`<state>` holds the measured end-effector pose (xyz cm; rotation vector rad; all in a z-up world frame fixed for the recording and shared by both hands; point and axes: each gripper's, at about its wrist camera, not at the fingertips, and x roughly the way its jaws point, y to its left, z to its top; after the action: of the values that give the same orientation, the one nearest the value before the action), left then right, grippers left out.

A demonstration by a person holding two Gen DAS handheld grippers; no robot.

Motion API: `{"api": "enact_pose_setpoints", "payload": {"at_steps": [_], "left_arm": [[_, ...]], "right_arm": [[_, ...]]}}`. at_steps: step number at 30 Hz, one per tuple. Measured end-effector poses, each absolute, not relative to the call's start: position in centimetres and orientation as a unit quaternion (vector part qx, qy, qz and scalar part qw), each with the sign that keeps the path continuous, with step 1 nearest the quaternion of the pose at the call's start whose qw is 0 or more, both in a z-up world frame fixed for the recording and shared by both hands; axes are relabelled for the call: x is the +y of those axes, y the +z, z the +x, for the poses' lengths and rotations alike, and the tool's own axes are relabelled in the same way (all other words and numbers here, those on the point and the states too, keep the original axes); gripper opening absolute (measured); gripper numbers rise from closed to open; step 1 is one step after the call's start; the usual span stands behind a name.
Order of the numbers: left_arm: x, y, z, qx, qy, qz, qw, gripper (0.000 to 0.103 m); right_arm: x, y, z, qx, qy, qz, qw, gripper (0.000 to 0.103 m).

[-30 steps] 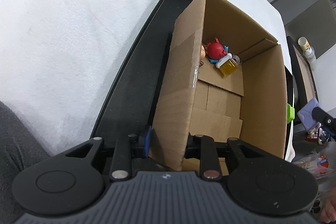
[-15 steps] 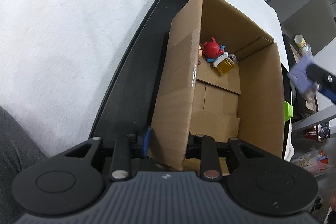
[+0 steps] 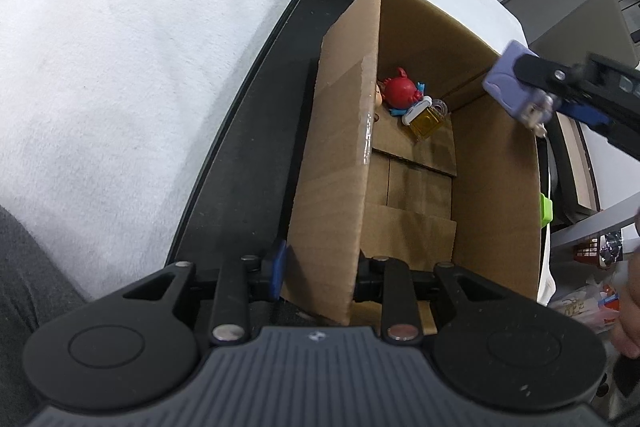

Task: Organize rigid objects
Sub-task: 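Carry the bunny cube into the cardboard box and open the right gripper, then move the right tool back and grasp the white phone charger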

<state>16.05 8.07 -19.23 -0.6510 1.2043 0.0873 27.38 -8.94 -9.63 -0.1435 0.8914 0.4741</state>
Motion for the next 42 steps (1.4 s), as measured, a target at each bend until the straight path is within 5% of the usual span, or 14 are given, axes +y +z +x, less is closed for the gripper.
{"api": "enact_pose_setpoints", "payload": {"at_steps": [42], "left_arm": [[7.6, -18.8, 17.3, 0.562, 0.062, -0.279, 0.776, 0.030]], "right_arm": [[-19.4, -12.7, 25.4, 0.505, 0.133, 0.023, 0.852, 0.063]]}}
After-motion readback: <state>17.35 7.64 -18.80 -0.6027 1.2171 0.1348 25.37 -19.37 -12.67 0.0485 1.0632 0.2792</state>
